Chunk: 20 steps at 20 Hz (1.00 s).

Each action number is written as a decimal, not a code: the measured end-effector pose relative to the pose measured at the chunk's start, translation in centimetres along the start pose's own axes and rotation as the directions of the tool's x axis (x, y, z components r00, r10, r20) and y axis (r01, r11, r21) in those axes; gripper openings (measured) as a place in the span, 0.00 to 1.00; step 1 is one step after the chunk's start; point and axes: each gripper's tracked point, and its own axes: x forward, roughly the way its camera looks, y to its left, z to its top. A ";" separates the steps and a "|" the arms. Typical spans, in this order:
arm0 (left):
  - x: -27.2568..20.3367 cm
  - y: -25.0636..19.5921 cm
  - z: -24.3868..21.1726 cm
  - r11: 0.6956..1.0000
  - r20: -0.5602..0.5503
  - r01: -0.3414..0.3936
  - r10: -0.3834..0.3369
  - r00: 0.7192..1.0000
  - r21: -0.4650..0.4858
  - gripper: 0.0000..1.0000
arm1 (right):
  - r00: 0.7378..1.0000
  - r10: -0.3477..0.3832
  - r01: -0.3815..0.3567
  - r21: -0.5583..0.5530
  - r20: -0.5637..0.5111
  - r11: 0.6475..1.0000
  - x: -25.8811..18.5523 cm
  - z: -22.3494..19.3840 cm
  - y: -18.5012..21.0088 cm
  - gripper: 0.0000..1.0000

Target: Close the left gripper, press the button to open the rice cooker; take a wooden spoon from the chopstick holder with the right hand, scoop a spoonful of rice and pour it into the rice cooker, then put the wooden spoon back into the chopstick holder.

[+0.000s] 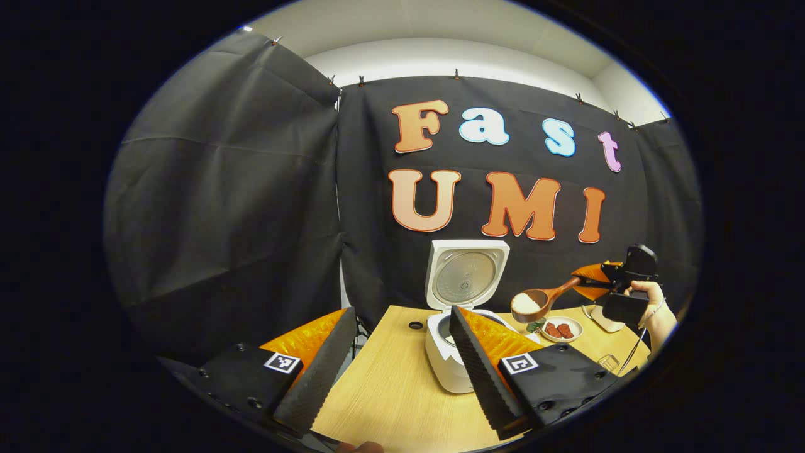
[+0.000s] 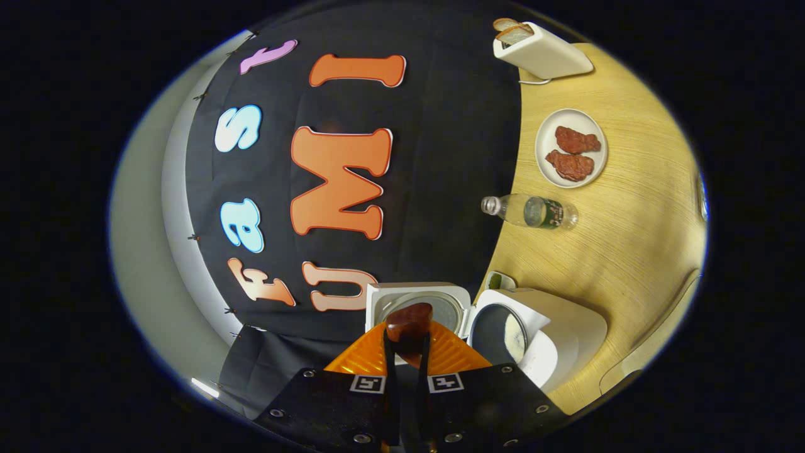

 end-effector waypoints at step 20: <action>2.5 3.5 -1.3 0.999 -0.024 -0.035 0.035 0.999 -0.007 1.00 | 0.994 0.056 -0.003 -0.496 0.092 0.869 6.9 -1.4 5.6 0.10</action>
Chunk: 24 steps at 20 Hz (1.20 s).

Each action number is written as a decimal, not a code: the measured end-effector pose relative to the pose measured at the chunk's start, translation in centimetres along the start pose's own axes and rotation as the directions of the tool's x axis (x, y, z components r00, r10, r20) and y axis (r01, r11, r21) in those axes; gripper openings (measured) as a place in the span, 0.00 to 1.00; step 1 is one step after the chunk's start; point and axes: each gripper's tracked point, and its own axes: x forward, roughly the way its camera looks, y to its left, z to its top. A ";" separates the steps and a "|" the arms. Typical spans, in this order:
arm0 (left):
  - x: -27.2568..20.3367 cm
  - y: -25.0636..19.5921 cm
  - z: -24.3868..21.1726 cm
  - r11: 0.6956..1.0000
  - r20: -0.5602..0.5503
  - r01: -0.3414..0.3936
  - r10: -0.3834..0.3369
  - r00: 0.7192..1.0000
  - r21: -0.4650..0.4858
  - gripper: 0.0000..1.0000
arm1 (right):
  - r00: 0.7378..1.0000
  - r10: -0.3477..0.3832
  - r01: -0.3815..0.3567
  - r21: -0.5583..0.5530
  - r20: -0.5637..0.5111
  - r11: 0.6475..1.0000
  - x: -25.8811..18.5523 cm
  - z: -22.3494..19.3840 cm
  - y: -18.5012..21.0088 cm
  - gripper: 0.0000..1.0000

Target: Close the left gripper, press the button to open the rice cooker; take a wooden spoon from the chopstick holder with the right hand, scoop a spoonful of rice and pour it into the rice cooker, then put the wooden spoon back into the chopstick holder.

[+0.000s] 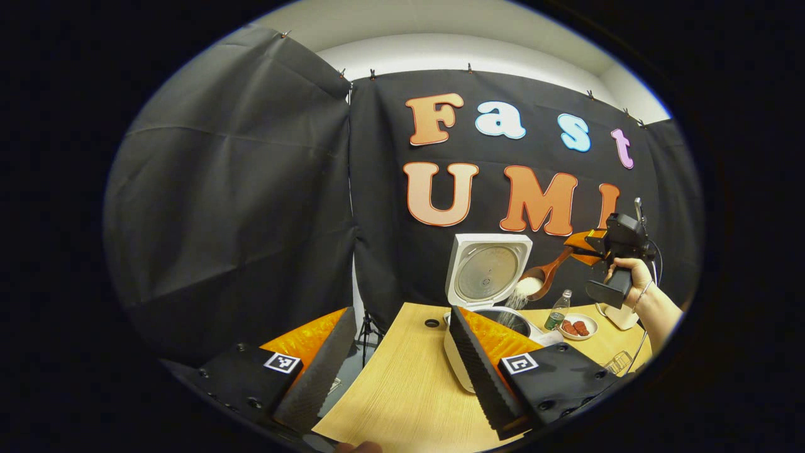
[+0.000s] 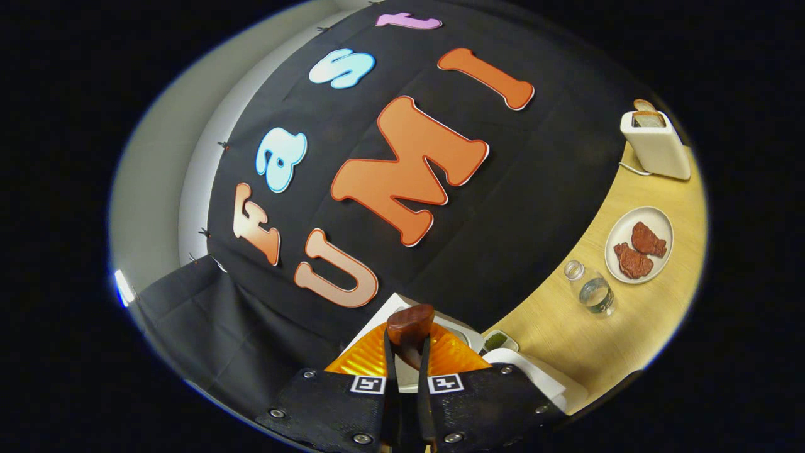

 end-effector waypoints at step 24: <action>0.0 0.1 -0.4 1.000 -0.009 -0.011 0.011 1.000 -0.015 1.00 | 0.993 0.113 -0.115 -0.458 -0.031 0.881 -0.2 -2.2 6.0 0.10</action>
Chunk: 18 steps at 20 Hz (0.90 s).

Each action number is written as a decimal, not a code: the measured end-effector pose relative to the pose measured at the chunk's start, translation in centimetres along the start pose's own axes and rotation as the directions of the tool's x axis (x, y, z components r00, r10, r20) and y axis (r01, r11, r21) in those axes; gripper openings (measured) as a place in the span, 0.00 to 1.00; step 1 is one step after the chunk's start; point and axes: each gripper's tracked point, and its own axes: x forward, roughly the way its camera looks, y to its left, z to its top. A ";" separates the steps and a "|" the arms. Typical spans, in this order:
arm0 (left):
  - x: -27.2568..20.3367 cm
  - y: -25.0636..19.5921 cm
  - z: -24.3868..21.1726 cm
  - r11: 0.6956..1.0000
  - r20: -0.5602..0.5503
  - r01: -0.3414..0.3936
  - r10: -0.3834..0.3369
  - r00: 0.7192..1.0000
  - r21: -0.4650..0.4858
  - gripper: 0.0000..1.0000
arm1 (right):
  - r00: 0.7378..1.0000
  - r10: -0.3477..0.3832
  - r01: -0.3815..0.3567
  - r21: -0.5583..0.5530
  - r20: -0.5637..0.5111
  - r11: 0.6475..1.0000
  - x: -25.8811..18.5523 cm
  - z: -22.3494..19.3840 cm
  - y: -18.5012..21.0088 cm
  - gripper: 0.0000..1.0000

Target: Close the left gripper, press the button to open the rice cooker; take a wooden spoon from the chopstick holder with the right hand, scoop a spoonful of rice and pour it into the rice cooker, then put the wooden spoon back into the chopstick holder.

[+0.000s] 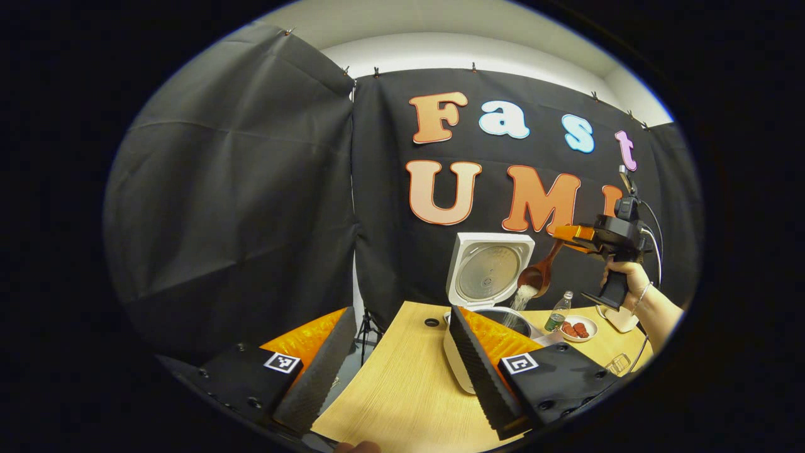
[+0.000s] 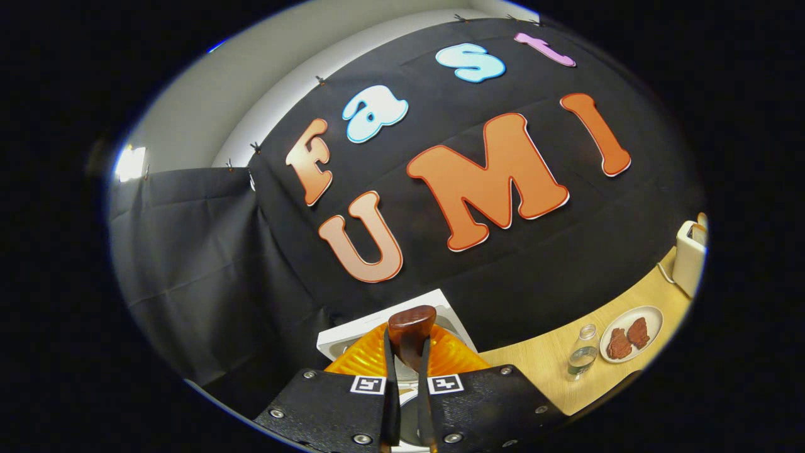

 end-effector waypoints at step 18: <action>-0.1 1.6 -0.7 0.999 -0.011 -0.031 0.031 0.999 -0.018 1.00 | 0.995 0.078 -0.092 -0.237 -0.066 0.967 -0.7 -1.6 3.0 0.10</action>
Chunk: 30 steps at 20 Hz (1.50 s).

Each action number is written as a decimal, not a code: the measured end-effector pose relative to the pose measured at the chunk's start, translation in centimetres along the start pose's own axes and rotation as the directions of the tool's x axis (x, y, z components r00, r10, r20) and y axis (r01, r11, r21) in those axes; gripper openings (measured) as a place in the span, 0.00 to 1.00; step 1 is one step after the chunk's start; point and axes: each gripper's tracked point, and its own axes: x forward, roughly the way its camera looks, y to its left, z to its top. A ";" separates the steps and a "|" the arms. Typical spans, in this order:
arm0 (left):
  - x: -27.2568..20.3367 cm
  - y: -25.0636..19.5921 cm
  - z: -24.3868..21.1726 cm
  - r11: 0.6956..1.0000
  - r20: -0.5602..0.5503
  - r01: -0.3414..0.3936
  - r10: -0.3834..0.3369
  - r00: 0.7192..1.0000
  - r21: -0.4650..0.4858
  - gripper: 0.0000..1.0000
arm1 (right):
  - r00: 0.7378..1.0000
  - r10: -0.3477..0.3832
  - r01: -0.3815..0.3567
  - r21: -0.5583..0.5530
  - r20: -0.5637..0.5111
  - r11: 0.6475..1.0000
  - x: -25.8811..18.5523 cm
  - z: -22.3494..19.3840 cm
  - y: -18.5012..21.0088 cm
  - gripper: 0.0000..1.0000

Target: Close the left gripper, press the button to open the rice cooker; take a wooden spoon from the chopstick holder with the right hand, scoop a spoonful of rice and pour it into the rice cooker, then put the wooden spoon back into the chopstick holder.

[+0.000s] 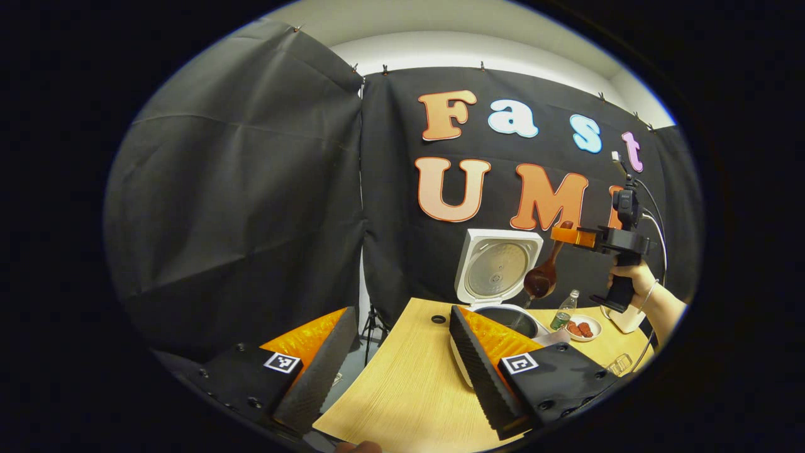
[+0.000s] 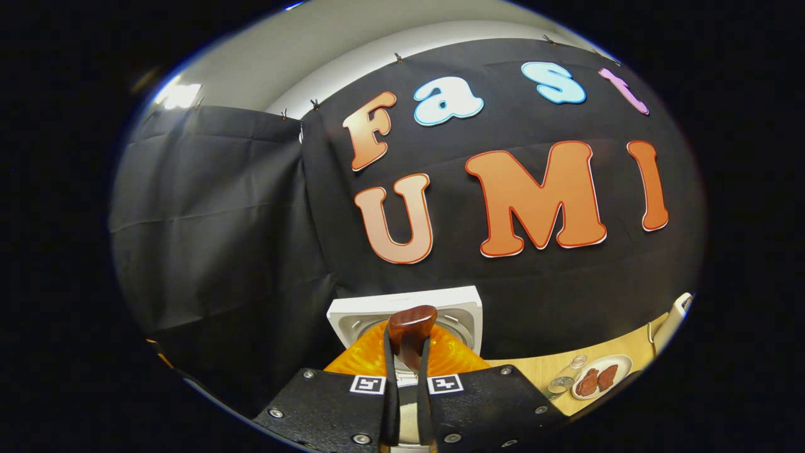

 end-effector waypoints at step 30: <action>-2.6 -8.3 1.8 0.993 0.099 0.114 -0.110 0.989 -0.031 1.00 | 0.887 -0.454 0.456 0.302 -0.082 0.837 -33.6 -8.9 -25.4 0.10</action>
